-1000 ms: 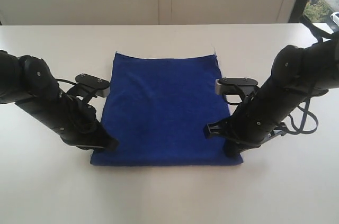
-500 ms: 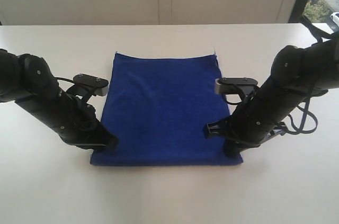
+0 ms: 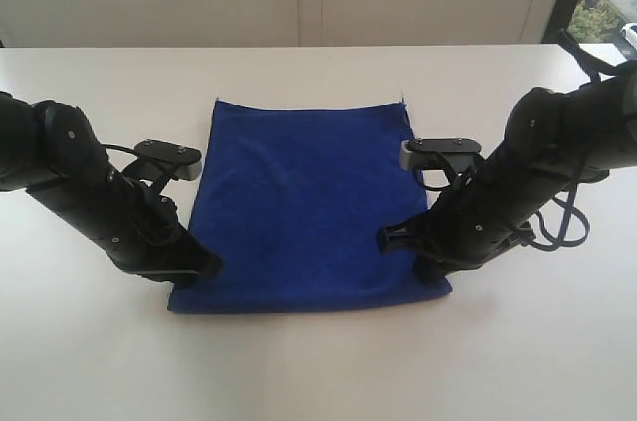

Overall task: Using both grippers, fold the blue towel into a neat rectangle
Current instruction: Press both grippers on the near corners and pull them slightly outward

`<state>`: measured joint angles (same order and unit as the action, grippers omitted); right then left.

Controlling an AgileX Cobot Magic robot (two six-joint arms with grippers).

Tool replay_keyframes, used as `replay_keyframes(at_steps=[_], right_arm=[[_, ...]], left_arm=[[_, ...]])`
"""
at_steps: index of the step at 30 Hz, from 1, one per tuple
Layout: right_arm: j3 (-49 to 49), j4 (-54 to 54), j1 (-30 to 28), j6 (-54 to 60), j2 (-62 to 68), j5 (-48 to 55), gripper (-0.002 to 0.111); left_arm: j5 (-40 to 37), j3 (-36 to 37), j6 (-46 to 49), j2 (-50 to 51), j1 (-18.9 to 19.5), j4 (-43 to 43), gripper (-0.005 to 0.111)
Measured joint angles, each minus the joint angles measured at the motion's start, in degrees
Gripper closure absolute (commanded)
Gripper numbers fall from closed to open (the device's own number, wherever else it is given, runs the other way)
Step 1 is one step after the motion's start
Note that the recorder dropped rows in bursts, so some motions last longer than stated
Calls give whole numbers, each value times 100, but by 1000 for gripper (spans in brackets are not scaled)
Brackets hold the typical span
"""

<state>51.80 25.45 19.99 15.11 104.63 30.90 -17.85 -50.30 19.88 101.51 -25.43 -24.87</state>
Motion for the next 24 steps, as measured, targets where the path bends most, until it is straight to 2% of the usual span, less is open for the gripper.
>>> replay_keyframes(at_steps=[9,24], right_arm=[[13,-148,0,-409,6,162,108],[36,-218,0,-466,6,557,108]], left_arm=[[0,0,-169,0,0,-13,107],[-62,0,-306,0,0,-87,107]])
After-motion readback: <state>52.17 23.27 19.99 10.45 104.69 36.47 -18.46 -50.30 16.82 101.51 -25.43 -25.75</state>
